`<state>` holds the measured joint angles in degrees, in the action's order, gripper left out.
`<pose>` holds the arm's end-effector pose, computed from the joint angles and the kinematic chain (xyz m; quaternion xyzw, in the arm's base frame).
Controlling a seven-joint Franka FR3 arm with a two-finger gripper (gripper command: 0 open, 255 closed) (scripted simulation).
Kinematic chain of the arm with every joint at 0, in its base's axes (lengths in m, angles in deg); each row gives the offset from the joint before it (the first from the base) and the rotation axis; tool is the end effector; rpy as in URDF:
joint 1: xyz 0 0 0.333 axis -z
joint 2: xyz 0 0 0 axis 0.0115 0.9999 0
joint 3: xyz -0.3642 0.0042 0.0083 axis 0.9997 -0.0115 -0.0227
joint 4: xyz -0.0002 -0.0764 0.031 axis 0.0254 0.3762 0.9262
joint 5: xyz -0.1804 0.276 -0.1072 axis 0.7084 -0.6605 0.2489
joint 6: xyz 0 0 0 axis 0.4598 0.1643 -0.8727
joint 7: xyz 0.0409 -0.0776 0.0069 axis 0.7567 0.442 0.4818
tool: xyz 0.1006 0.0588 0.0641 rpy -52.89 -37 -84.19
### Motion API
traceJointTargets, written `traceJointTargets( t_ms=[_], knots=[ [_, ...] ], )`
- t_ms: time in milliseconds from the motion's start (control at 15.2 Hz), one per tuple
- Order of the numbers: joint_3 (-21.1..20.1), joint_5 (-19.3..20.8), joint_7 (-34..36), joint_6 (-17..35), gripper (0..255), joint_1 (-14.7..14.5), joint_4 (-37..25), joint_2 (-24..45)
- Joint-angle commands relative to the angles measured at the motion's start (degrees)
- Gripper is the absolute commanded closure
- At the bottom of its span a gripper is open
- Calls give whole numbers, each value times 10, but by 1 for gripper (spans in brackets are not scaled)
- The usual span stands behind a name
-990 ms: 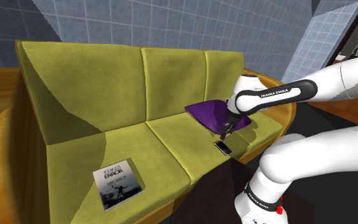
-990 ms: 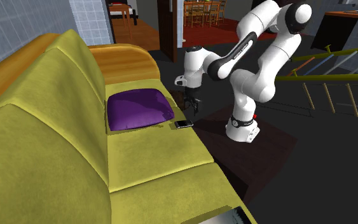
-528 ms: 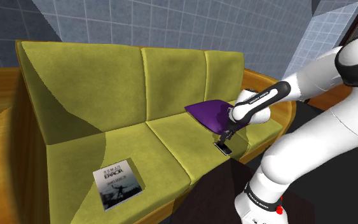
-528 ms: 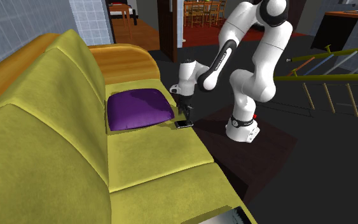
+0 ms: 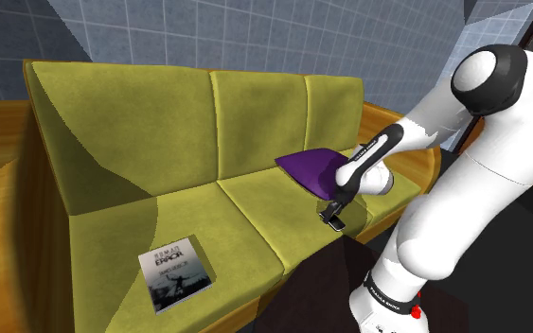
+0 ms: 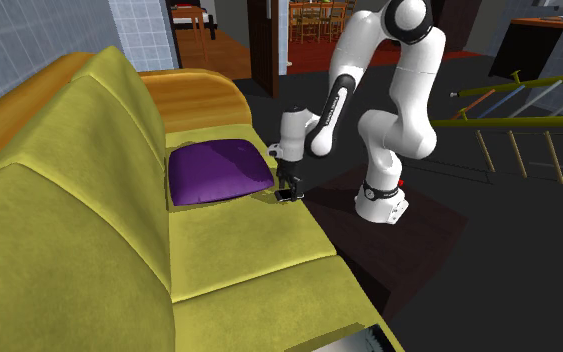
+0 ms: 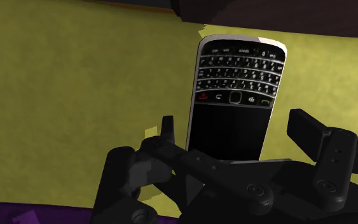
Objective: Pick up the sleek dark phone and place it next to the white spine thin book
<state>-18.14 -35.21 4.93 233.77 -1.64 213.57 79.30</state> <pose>0.2193 -0.2267 0.2790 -0.9963 0.0701 -0.0477 0.0172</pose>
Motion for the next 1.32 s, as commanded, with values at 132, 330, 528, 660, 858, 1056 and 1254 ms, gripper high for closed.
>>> traceJointTargets(
  t_ms=[132,330,528,660,858,1056,1254],
  knots=[
    [12,-20,-15,9,0,-16,0,10],
    [12,-20,-15,9,0,-17,0,10],
    [12,-20,-15,9,255,-16,0,10],
    [12,-20,-15,9,255,-16,-1,10],
    [11,-18,-13,8,255,-15,-1,9],
    [12,-20,-15,9,255,-16,0,10],
    [-33,54,38,-32,255,49,-1,-34]
  ],
)
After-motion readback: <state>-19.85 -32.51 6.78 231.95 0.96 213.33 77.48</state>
